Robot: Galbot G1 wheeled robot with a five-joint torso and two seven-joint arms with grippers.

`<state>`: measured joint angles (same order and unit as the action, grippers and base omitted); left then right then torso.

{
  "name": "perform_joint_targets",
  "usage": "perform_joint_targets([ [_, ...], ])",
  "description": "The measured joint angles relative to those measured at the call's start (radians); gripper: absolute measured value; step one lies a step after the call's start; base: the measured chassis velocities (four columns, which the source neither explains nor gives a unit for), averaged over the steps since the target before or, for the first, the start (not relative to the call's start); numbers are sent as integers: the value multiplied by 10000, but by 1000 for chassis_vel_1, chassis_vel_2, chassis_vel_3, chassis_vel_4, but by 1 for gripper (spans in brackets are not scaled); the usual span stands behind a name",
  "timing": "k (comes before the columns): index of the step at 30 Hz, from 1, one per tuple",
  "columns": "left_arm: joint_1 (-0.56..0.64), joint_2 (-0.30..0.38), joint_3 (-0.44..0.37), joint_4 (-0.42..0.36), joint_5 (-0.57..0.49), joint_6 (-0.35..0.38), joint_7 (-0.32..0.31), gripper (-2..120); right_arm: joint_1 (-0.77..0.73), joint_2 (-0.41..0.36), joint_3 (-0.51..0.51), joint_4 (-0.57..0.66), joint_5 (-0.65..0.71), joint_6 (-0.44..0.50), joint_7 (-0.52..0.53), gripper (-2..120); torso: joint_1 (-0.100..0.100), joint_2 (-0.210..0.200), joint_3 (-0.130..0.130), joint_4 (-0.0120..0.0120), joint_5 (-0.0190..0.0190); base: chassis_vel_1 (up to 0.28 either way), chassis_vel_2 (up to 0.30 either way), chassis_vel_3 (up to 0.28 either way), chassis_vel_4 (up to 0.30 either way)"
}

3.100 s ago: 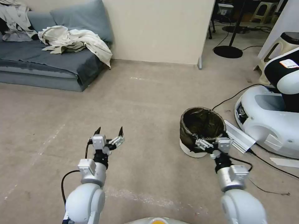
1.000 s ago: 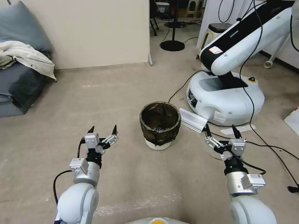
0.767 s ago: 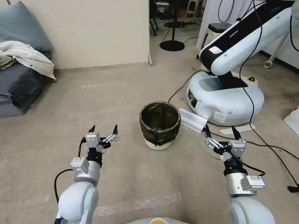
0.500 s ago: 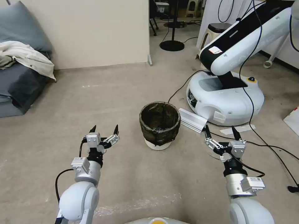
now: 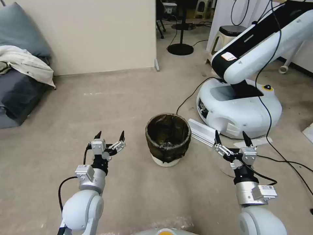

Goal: Pick up the trash can from the floor.

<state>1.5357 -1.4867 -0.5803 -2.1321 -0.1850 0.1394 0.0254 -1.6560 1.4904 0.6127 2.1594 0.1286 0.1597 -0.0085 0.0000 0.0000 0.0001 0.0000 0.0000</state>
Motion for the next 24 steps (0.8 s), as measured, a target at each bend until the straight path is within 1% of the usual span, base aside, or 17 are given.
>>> perform_joint_targets([
  [18,-26,-5,4,64,-1,-26,49,100,18,16,9,-13,2,-24,-6,100,0,0,-1,0,0,-128,122,128,-124],
  [24,-40,6,23,117,-1,-30,54,100,43,72,14,-183,-73,375,-244,100,1,-1,0,0,0,-91,113,105,-99],
])
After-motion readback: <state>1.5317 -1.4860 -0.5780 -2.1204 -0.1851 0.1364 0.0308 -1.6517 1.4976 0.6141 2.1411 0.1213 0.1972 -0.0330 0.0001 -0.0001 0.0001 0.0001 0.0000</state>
